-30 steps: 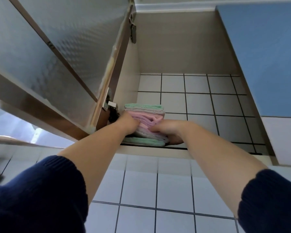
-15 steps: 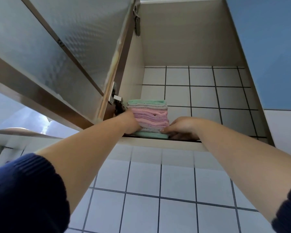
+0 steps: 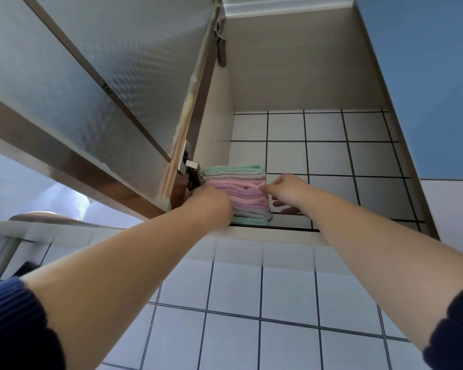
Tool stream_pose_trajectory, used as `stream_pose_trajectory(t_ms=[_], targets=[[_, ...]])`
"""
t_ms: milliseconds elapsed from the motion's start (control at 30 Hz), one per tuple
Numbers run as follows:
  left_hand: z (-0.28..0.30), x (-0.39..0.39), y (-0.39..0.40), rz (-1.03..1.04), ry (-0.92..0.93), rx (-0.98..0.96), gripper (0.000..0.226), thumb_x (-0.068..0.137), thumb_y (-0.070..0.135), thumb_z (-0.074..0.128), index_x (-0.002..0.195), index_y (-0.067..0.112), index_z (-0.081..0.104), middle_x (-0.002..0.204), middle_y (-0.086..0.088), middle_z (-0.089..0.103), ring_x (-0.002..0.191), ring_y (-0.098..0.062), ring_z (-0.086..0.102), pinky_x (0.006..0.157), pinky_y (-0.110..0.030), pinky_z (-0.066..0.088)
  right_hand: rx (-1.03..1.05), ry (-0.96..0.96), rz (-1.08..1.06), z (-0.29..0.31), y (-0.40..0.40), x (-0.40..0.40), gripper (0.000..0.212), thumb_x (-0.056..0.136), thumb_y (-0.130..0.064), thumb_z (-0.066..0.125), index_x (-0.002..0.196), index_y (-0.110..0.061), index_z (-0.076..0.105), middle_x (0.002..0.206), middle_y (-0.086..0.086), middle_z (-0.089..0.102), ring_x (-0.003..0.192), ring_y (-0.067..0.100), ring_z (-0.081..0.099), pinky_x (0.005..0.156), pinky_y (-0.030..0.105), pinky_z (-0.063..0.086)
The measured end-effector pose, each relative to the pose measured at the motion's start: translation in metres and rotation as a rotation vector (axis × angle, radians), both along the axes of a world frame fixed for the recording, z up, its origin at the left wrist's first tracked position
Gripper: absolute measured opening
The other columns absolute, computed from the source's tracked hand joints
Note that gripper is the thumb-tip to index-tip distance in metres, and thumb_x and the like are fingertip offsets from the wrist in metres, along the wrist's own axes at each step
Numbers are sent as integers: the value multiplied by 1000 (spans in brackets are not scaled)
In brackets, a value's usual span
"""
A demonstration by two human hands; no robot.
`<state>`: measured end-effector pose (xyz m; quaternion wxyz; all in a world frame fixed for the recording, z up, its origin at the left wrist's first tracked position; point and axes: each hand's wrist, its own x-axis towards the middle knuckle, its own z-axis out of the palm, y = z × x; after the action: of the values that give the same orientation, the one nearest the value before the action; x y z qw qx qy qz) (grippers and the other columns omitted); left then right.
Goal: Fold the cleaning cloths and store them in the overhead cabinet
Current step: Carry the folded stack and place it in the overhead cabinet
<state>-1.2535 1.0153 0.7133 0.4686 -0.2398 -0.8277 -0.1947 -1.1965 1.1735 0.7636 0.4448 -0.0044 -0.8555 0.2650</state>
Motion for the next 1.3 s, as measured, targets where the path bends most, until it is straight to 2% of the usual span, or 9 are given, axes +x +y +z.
stream_pose_trajectory(t_ms=[167, 333, 400, 500, 633, 900, 1000, 1133, 1300], targets=[[-9, 17, -1, -52, -21, -121, 40, 102, 28, 26, 115, 7, 58, 113, -15, 62, 105, -30, 56, 86, -38, 45, 105, 48, 10, 1, -19, -9, 49, 90, -25, 58, 135, -13, 42, 125, 12, 58, 109, 29, 58, 91, 40, 50], [-13, 9, -8, 1, 9, -241, 60, 99, 45, 15, 101, 6, 60, 85, -12, 57, 78, -25, 49, 70, -31, 36, 198, 44, -103, -2, -22, -13, 6, 90, -24, 59, 87, -23, 54, 105, 8, 63, 99, 26, 60, 89, 33, 48], [-14, 10, -9, 13, -1, -230, 61, 98, 49, 15, 93, 8, 59, 74, -7, 52, 74, -24, 47, 68, -31, 37, 208, 62, -118, -1, -22, -13, 27, 90, -23, 59, 68, -28, 43, 96, 5, 60, 90, 23, 56, 86, 31, 47], [-15, 9, -7, -30, 8, -184, 62, 96, 53, 15, 87, 9, 58, 66, -5, 48, 73, -25, 49, 70, -33, 42, 137, 148, -72, 2, -17, -16, 16, 89, -24, 60, 77, -21, 50, 101, 12, 67, 96, 30, 62, 88, 36, 50], [-16, 6, -7, -55, 3, -151, 60, 97, 51, 14, 92, 11, 58, 67, -4, 47, 74, -25, 47, 68, -33, 39, 52, 192, 32, 8, -5, -26, 17, 87, -23, 61, 74, -22, 51, 97, 18, 68, 96, 37, 63, 87, 52, 52], [-19, 2, -7, -72, 58, -149, 59, 98, 45, 14, 103, 9, 59, 71, -6, 50, 66, -22, 47, 59, -29, 38, 21, 76, 100, -4, -11, -24, 17, 89, -16, 60, 76, -22, 51, 105, 20, 67, 96, 34, 66, 81, 48, 57], [-22, 5, -9, -59, 89, -102, 59, 97, 50, 16, 85, 10, 59, 77, -8, 57, 79, -27, 57, 68, -33, 45, 47, 100, 75, -7, -10, -17, 9, 88, -19, 60, 94, -21, 55, 108, 15, 67, 98, 31, 65, 83, 49, 56], [-34, 12, -15, -229, 236, 32, 39, 98, 39, 32, 96, 16, 63, 97, -3, 62, 90, -20, 56, 79, -34, 49, 227, 188, -98, -19, -11, 5, 26, 90, -26, 56, 115, -20, 56, 110, 5, 65, 87, 20, 58, 74, 27, 44], [-90, 28, -33, -591, 447, 282, 23, 91, 25, 47, 107, 25, 65, 104, 17, 60, 101, 4, 53, 86, -6, 40, 631, 305, -256, -59, -19, 51, 18, 92, -26, 49, 106, -25, 59, 104, -3, 63, 92, 19, 59, 73, 31, 47]])
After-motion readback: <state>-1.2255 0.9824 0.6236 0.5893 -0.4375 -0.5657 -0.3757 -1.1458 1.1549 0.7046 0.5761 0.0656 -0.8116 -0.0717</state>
